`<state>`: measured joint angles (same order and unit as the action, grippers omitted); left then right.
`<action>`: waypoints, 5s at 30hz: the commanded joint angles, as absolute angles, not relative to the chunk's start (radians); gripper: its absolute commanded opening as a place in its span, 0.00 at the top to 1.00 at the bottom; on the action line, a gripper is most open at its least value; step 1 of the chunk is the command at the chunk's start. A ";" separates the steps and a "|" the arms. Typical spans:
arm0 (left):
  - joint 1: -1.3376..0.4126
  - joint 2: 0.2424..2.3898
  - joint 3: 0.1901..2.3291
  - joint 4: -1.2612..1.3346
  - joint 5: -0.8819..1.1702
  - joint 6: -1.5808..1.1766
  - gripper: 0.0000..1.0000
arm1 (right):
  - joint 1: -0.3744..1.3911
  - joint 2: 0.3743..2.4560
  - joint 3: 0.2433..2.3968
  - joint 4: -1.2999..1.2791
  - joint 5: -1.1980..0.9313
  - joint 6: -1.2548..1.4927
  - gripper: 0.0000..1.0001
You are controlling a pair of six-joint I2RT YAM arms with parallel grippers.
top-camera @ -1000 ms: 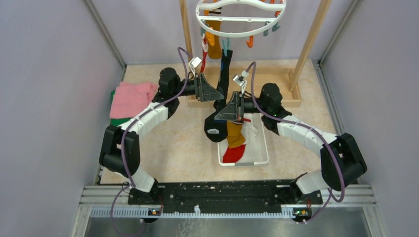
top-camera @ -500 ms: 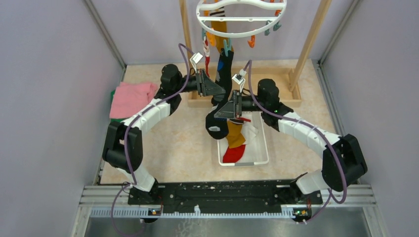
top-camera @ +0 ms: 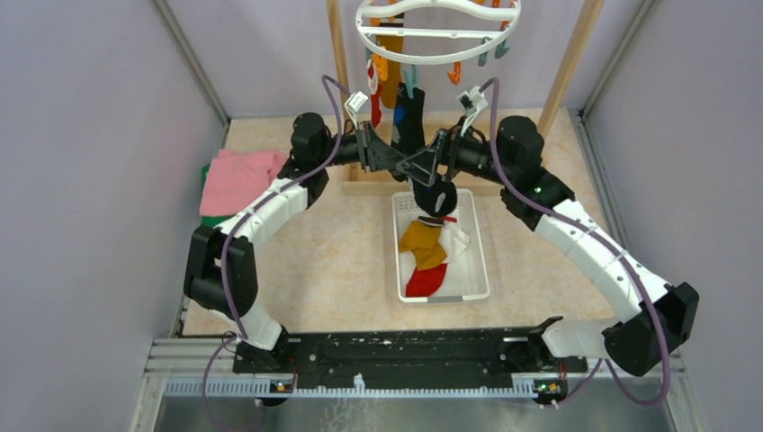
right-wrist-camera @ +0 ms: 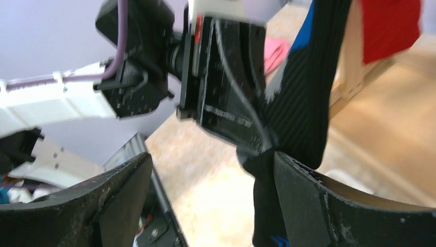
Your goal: Remove the socks clipped to the hanger
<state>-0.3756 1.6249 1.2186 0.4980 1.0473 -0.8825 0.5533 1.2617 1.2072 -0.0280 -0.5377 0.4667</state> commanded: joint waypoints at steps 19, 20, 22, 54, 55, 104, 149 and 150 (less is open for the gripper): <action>-0.394 1.565 1.269 0.508 1.034 -0.877 1.00 | 0.551 1.557 1.794 -0.170 -0.200 0.320 0.17; -0.394 1.567 1.268 0.510 1.034 -0.879 1.00 | 0.551 1.554 1.785 -0.150 -0.181 0.323 0.17; -0.394 1.566 1.268 0.512 1.034 -0.882 1.00 | 0.550 1.550 1.778 -0.131 -0.163 0.324 0.18; -0.406 1.548 1.280 0.462 1.028 -0.868 1.00 | 0.528 1.583 1.743 -0.008 -0.107 0.380 0.30; -0.408 1.549 1.281 0.462 1.027 -0.868 1.00 | 0.529 1.588 1.743 -0.007 -0.106 0.382 0.31; -0.644 1.603 1.228 -0.209 0.948 -0.315 0.01 | 0.480 1.551 1.716 -0.011 -0.109 0.443 1.00; -0.300 1.953 1.772 0.181 0.995 -0.137 0.01 | 0.214 1.461 1.648 -0.118 -0.289 0.543 0.87; -0.306 1.965 1.781 0.194 1.007 -0.127 0.01 | 0.213 1.462 1.653 -0.124 -0.297 0.548 0.86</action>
